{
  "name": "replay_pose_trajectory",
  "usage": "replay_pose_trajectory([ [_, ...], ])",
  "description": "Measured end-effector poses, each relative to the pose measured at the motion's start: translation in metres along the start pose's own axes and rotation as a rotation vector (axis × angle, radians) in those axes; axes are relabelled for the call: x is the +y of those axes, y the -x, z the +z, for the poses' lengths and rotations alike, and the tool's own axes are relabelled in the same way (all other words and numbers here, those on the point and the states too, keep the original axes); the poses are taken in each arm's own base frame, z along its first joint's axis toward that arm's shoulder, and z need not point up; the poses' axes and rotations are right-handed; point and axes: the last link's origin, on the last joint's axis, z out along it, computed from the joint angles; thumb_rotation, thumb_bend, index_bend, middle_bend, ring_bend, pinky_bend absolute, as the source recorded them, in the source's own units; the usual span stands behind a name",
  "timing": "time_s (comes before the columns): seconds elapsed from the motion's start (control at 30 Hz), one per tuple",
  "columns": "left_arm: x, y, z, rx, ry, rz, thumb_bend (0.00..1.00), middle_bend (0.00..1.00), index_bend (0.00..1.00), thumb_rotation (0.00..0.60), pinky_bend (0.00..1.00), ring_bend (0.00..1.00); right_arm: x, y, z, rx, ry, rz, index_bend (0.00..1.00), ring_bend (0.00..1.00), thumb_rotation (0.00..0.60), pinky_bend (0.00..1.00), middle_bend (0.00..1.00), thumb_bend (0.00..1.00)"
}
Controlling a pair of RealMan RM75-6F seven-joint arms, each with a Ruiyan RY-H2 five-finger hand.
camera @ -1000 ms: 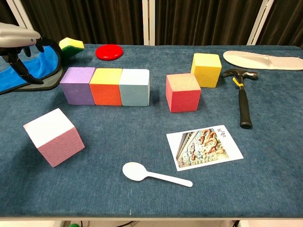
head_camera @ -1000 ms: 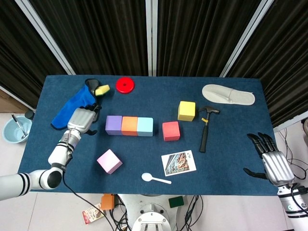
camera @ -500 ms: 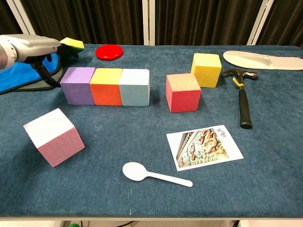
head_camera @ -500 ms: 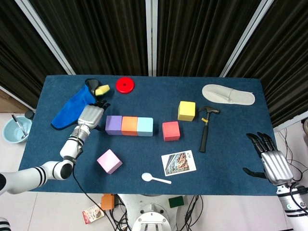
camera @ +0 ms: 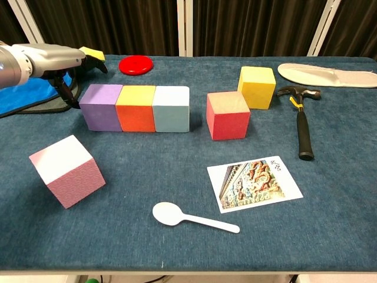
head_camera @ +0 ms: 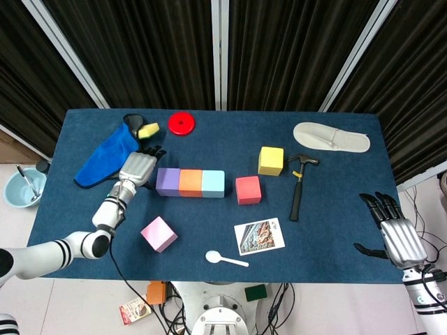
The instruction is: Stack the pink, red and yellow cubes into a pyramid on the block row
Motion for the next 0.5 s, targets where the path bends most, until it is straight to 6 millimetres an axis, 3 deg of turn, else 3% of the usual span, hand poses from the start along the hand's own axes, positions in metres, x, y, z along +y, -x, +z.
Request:
replay_pose_trajectory([
  [0.27, -0.011, -0.004, -0.007, 0.007, -0.036, -0.012, 0.18, 0.06, 0.12, 0.554, 0.24, 0.12, 0.001, -0.002, 0.002, 0.003, -0.003, -0.004, 0.0, 0.0, 0.6, 0.04, 0.07, 0.06],
  [0.5, -0.027, -0.023, -0.042, 0.06, -0.058, -0.014, 0.18, 0.12, 0.17, 0.572, 0.26, 0.17, -0.002, -0.004, 0.008, 0.003, -0.02, -0.018, 0.0, 0.0, 0.6, 0.04, 0.07, 0.06],
])
